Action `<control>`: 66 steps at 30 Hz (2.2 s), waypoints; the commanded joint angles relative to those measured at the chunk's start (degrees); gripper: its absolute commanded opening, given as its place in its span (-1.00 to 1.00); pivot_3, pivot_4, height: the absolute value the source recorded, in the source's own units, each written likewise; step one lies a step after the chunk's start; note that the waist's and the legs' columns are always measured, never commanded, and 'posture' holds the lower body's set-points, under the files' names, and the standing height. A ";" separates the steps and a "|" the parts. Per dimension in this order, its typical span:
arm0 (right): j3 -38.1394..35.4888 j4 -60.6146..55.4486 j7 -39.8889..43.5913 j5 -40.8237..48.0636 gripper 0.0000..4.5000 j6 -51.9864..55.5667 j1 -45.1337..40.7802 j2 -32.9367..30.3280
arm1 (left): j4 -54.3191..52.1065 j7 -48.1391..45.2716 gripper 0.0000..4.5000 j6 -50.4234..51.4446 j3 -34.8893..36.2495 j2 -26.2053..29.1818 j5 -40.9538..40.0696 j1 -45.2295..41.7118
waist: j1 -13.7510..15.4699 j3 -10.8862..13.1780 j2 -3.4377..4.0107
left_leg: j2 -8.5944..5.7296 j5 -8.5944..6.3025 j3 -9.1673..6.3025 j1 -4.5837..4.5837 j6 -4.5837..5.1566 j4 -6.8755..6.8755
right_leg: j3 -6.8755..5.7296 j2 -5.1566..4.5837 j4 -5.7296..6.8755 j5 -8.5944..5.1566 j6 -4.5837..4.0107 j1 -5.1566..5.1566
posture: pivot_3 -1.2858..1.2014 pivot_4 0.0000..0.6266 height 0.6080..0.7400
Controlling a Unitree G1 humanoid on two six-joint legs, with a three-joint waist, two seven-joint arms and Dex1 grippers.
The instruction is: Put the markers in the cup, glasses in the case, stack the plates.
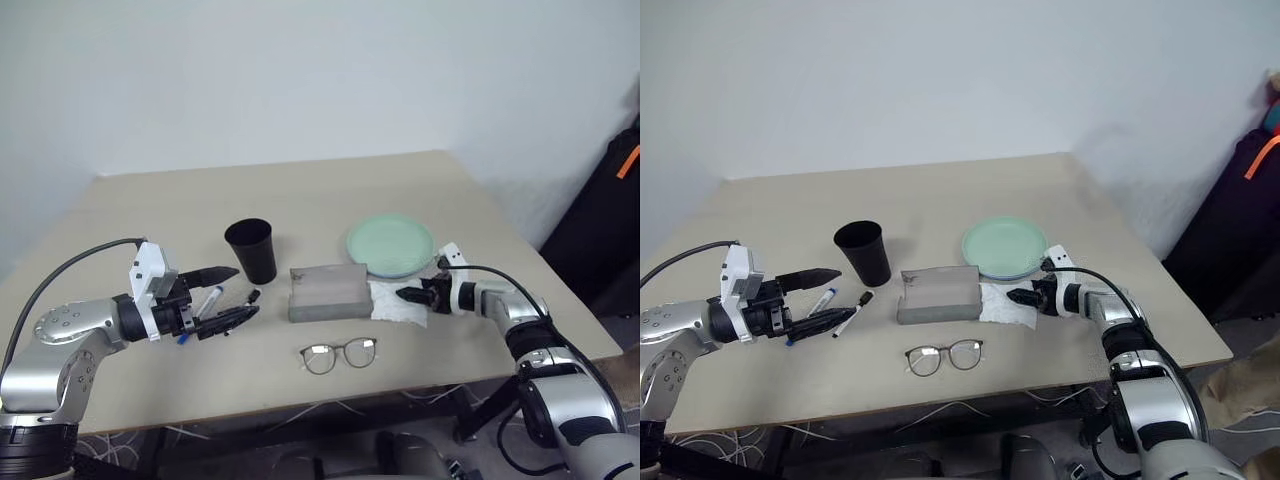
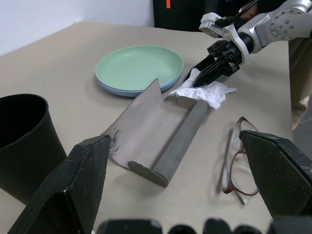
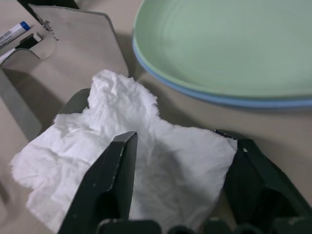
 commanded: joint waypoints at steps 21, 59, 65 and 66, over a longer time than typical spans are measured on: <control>-1.29 -16.53 13.11 4.27 -0.99 2.11 -5.39 -6.80 | -0.12 0.87 1.00 -2.10 -0.21 -0.44 0.73 -1.85 | 0.00 0.00 0.00 | -0.32 -0.28 -0.04 0.16 -0.45 -0.02 | 0.64 0.05 0.40 -0.01 0.00 0.01 | 0.03 -1.00 0.79; -6.42 -2.64 -1.99 -0.60 0.48 -6.90 -16.20 -3.20 | -2.54 3.41 1.00 -2.15 -0.56 -1.68 1.44 1.64 | 0.05 -0.09 -0.16 | -1.32 -0.45 -0.48 0.83 -0.06 -0.41 | 1.76 0.12 0.54 0.24 -0.18 0.20 | 0.03 -1.00 0.79; -5.09 -12.61 8.63 1.31 0.86 0.34 -12.10 -12.55 | -1.34 2.67 1.00 -2.45 -2.83 -1.58 2.74 0.71 | 0.05 -0.05 -0.09 | -1.30 -0.57 -0.35 0.87 -0.25 -0.39 | 1.75 0.08 0.50 0.17 -0.26 0.20 | 0.03 -1.00 0.79; -4.82 -13.84 9.95 1.57 0.99 0.99 -11.63 -13.65 | -1.25 2.52 1.00 -2.49 -3.53 -1.66 3.08 0.37 | 0.03 -0.04 -0.08 | -1.30 -0.57 -0.35 0.92 -0.25 -0.39 | 1.75 0.08 0.51 0.16 -0.26 0.17 | 0.03 -1.00 0.79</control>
